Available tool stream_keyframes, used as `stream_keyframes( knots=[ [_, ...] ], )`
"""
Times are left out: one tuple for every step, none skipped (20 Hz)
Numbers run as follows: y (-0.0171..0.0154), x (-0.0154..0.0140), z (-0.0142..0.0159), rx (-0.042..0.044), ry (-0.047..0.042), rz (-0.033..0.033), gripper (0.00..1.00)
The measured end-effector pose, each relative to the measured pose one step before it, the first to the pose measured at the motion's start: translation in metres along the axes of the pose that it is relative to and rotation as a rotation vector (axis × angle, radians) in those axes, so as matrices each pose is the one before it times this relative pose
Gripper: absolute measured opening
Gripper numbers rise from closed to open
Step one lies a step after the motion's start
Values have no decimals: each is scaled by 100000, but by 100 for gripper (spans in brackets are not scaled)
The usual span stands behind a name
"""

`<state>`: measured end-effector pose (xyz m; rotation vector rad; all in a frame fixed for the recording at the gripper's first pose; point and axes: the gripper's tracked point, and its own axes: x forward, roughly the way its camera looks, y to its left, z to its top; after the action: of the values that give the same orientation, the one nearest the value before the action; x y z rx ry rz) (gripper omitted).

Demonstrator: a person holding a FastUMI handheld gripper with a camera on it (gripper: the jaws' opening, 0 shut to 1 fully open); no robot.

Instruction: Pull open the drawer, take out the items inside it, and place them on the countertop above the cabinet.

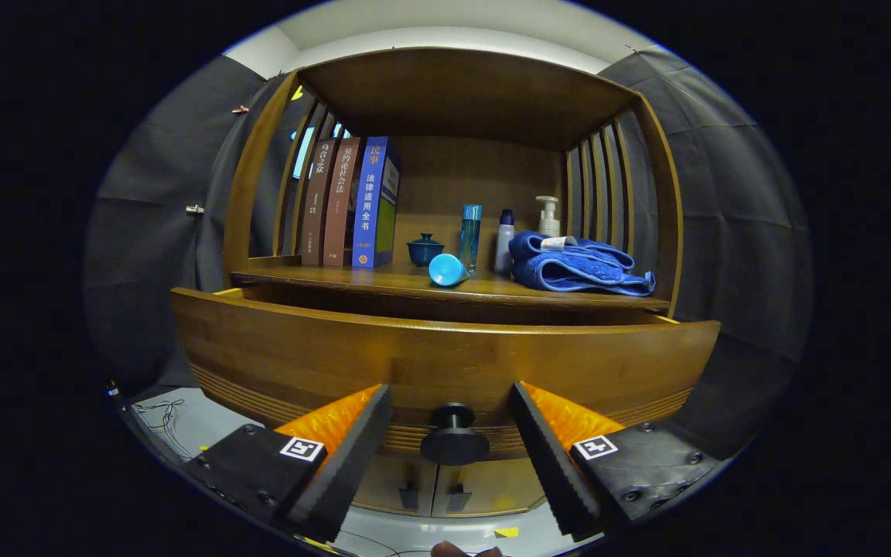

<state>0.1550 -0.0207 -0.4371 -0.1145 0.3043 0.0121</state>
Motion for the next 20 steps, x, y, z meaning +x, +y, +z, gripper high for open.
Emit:
stream_keyframes(
  knots=[
    [0,527,26,-123,451,-83,100],
    [81,581,101,-261,-396,-327,100],
    [58,461,-14,-588,244,-288,100],
    [45,436,49,-969,-310,-232,100],
    [2,487,9,-595,196,-178,100],
    [51,498,-15,-469,66,-137,100],
    [50,420,78,-180,163,-116,100],
    [38,447,30,-56,10,-107,100],
    [256,217,1,-214,474,-87,100],
    [5,573,63,18,283,-122,100],
    [80,422,-13,24,587,-82,100],
    [-8,320,108,167,166,-12,100],
    [8,381,-29,523,959,-55,100],
    [27,422,84,8,459,-50,100],
    [10,104,-113,-106,1551,249,100],
    [45,-131,263,144,-1065,-96,100],
    [-16,144,-186,-873,-274,72,100],
    [-98,-30,-77,-580,47,25,100],
    [4,-40,70,13,24,73,100],
    [-10,-30,-31,-27,841,462,100]
  ],
)
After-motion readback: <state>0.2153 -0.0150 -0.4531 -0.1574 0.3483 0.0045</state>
